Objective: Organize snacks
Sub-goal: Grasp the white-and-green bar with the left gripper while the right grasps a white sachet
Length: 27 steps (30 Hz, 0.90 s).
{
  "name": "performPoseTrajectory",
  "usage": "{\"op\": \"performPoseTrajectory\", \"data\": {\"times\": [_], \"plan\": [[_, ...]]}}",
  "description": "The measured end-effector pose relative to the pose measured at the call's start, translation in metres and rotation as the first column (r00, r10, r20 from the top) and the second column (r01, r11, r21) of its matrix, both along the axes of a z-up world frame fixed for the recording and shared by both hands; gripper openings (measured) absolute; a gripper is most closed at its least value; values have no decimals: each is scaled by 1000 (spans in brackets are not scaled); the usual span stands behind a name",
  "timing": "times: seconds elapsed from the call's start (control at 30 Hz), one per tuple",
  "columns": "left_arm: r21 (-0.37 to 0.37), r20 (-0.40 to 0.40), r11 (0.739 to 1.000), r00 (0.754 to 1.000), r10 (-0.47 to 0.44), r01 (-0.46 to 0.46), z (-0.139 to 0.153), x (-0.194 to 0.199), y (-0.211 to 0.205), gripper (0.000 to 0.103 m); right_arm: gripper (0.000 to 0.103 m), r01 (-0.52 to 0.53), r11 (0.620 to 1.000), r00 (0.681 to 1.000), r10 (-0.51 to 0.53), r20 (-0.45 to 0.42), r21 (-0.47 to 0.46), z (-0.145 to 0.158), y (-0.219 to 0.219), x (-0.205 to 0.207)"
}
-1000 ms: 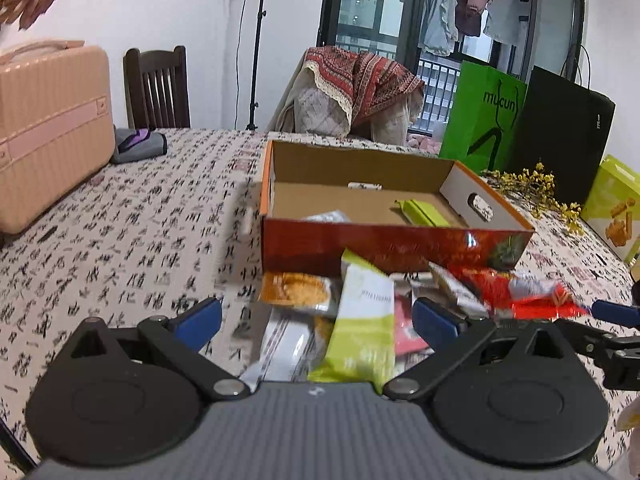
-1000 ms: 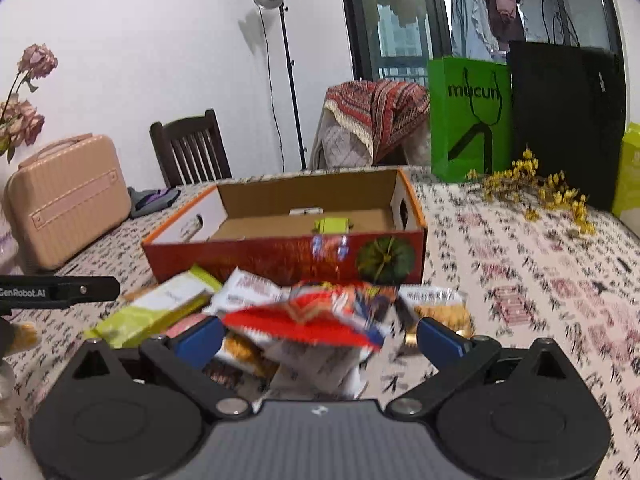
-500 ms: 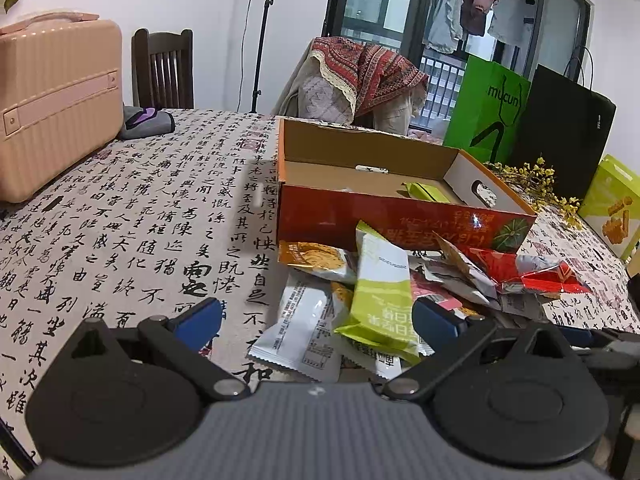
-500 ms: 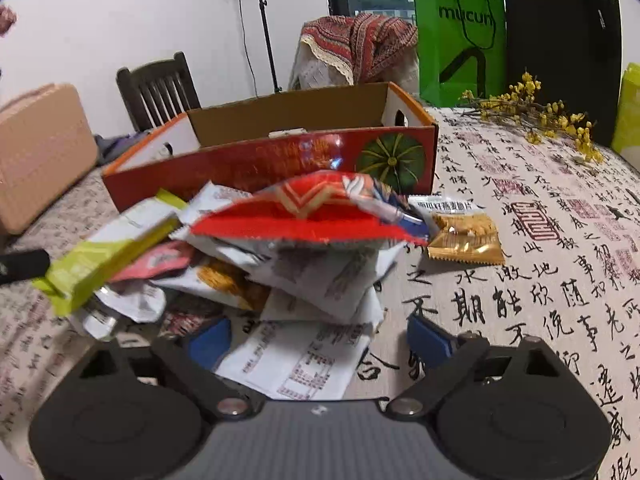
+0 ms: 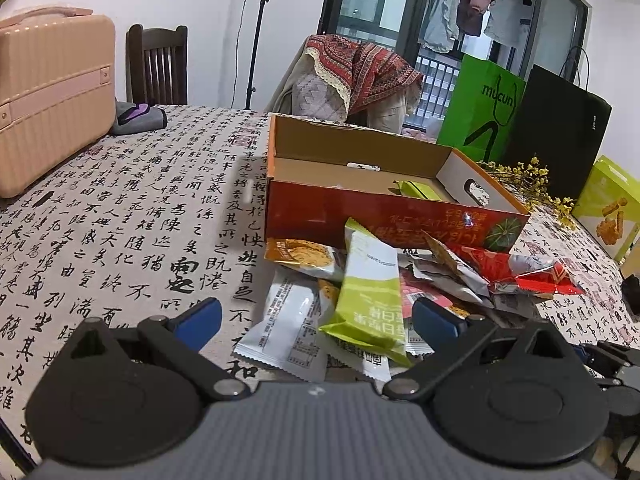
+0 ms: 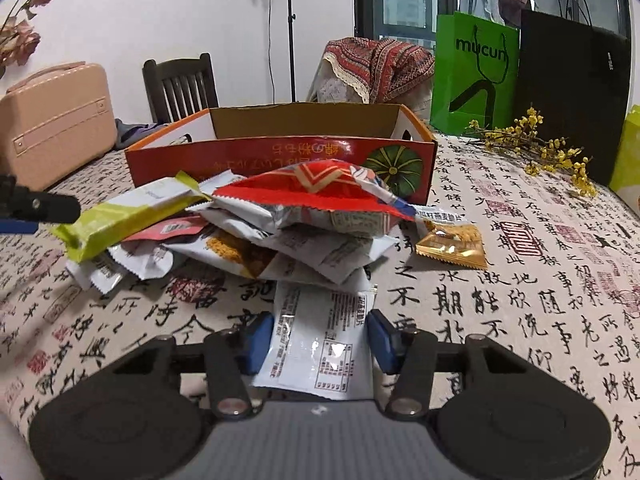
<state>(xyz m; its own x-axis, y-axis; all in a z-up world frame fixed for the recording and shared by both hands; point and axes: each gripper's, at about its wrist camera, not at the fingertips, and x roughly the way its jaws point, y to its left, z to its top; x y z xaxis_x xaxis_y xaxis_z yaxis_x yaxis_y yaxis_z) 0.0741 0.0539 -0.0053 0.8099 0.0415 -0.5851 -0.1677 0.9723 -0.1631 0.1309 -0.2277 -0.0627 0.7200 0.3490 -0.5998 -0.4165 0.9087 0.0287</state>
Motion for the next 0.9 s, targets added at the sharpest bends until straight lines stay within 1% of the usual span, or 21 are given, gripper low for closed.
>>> {"op": "performPoseTrajectory", "data": {"times": [0.07,0.2,0.33,0.47,0.57,0.73,0.9], "plan": [[1,0,1000,1000,0,0,0,0,-1,103,48,-7,1000,1000,7,7,-5,1,-1,-4],[8,6,1000,1000,1,-1,2,-3,-3,103,40,-11,1000,1000,11,17,3,2,-5,-13],[19,5,1000,1000,2,-2,4,-2,-6,103,39,-2,1000,1000,2,24,23,4,-14,-19],[37,0,999,1000,-5,5,5,2,-11,103,39,11,999,999,-13,50,42,11,-26,-22],[67,-2,998,1000,-13,13,4,9,-20,103,39,5,998,998,-8,62,56,15,-35,-19],[115,-14,993,1000,-27,28,2,26,-35,103,39,-17,998,998,13,68,52,17,-42,-12],[201,-29,979,999,-29,34,-4,45,-51,103,39,-21,998,998,17,65,64,16,-54,-5]]}}
